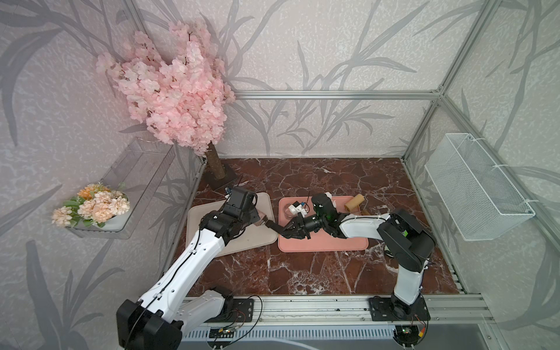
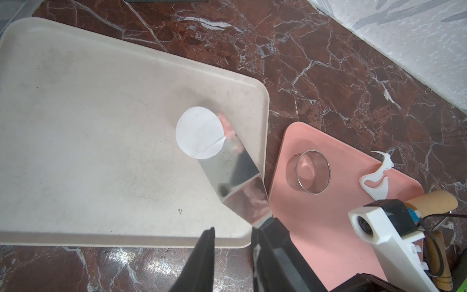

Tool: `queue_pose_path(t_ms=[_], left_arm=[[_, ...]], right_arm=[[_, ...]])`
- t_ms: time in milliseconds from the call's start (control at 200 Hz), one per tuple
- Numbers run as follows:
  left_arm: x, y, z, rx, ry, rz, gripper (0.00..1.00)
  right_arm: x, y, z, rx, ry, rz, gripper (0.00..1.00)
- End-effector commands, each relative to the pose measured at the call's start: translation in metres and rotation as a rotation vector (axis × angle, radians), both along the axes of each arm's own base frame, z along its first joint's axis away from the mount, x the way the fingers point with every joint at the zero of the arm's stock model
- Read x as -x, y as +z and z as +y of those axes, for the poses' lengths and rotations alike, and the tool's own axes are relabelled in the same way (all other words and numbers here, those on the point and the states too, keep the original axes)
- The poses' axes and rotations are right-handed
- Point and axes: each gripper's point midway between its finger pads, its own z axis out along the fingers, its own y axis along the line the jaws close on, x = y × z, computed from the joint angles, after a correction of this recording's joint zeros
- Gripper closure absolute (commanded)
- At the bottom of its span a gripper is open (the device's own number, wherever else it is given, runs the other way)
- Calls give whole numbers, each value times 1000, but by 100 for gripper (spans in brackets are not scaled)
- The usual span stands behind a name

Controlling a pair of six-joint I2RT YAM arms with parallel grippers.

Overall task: Roll out the dumpling wrappers from the dough
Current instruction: Place the dumpling wrapper on the plate.

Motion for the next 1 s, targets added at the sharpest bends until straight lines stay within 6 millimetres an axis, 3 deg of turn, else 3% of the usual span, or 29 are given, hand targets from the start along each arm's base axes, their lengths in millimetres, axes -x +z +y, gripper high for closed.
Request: queue_pose_path(t_ms=[0, 435, 995], left_arm=[[1, -3, 0, 7, -18, -4, 72], [0, -9, 3, 17, -20, 2, 72], [0, -11, 4, 25, -18, 6, 70]], right_arm=[[14, -15, -9, 103, 88, -30, 100], [16, -26, -32, 320, 151, -134, 100], [-2, 16, -53, 344, 76, -275, 100]])
